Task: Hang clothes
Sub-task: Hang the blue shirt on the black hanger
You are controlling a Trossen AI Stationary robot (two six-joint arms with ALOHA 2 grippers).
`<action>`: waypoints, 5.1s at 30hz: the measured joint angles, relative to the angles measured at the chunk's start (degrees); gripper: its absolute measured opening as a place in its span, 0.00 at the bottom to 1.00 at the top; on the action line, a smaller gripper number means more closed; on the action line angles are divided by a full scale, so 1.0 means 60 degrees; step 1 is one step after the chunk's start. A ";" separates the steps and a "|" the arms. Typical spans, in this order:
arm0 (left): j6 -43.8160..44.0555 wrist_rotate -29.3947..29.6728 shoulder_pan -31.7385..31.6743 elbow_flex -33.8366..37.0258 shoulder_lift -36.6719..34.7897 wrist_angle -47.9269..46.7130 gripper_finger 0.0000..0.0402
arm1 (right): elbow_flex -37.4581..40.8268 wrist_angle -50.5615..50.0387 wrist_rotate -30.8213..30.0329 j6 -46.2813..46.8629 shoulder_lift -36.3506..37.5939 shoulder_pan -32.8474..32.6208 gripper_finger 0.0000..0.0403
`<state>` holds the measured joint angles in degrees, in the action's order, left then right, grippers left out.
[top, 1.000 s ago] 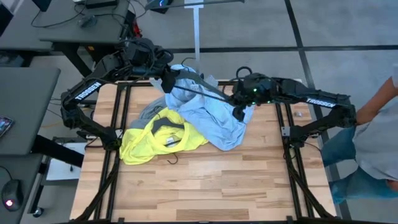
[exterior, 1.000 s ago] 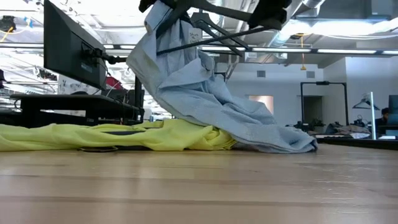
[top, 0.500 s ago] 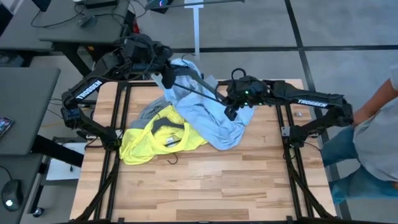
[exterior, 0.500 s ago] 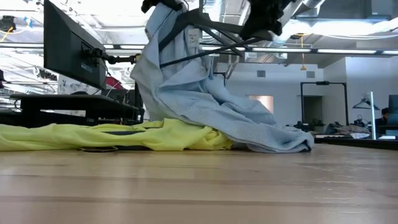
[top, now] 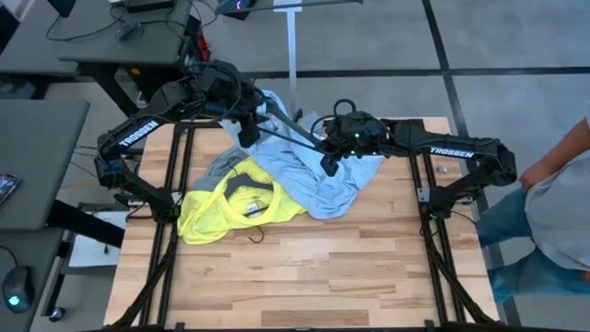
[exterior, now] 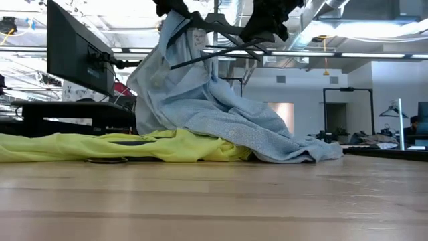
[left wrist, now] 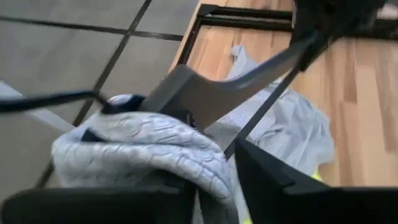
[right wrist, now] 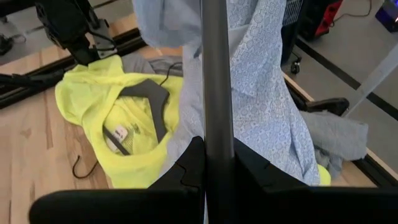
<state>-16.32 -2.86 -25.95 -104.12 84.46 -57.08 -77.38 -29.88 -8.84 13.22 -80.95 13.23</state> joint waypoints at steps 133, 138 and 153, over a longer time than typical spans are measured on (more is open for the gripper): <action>0.2301 0.2582 0.1184 0.1031 -0.1018 -0.1888 0.35 | 0.5241 -0.1899 0.4075 0.2564 0.2026 0.0089 0.59; 0.2150 0.2449 0.1179 0.1027 -0.0953 -0.2089 0.35 | 0.7254 0.0721 0.3970 0.3519 0.2300 -0.0110 0.61; 0.1779 0.1179 0.1348 0.1027 0.0322 -0.1518 0.35 | 1.0331 0.5244 0.1989 0.6578 0.3472 -0.1274 0.60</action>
<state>-5.64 4.22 -17.86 -97.95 86.39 -66.19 -15.40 1.58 3.09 52.69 -60.11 5.58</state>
